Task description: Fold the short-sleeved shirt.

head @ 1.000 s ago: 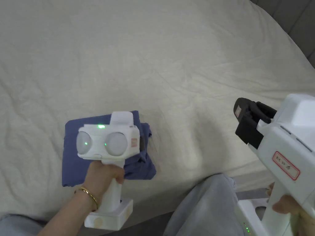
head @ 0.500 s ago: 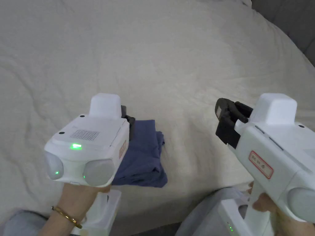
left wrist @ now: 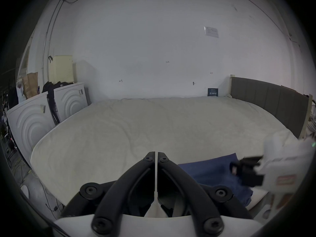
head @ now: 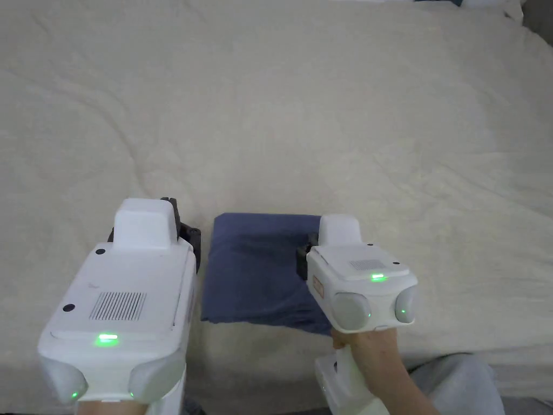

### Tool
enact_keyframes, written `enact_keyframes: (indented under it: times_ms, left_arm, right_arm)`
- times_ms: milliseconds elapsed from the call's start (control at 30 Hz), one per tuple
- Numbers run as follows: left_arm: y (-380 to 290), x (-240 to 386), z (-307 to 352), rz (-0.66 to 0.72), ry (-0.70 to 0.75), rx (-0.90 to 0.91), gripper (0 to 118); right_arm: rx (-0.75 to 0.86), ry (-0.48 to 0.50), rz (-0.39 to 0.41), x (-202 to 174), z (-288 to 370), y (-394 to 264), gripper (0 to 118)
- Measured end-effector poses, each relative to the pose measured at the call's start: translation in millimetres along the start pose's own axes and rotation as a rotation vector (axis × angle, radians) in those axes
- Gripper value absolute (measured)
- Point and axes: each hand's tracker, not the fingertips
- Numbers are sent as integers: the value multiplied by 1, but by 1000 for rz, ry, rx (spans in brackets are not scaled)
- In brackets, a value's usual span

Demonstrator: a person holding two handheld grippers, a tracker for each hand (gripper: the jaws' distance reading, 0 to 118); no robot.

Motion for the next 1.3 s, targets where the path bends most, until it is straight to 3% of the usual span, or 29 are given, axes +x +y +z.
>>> enact_keyframes:
  times_ms: [67,133,267,300,533,600,700,967,1033,1133,1233,1300]
  left_arm:
    - [0,-5,-3,16,-2,-15,9]
    - [1,-10,-9,42,-26,-32,24]
    - [12,-23,-35,154,-170,-136,116]
    - [16,-27,-45,182,-212,-173,118]
    - [4,-81,-131,569,-742,-583,118]
    - [-14,-89,-154,660,-786,-721,118]
    - [-40,-90,-173,687,-845,-798,118]
    - [-71,-75,-193,928,-1027,-806,118]
    - [-72,-65,-196,903,-1030,-823,103]
    - [-71,-48,-202,797,-886,-906,34]
    - [-69,-50,-202,866,-878,-919,30]
    - [-58,-47,-198,813,-781,-958,27]
  right_arm:
    - [-48,-25,10,-2,-12,-14,1]
    - [-14,-25,6,-3,-14,-24,1]
    - [-13,-23,-8,-1,-10,-19,1]
    - [-13,-17,-18,1,-9,-17,1]
    - [-17,-9,-35,2,-8,-17,1]
    - [-21,-2,-46,4,-8,-15,1]
    - [-23,6,-59,5,-8,-15,1]
    - [-38,33,-106,13,-10,-11,1]
    - [-49,46,-124,16,-10,-8,1]
    - [-65,84,-189,25,-8,1,1]
    - [-17,92,-194,33,10,15,1]
    - [37,94,-175,39,28,26,1]
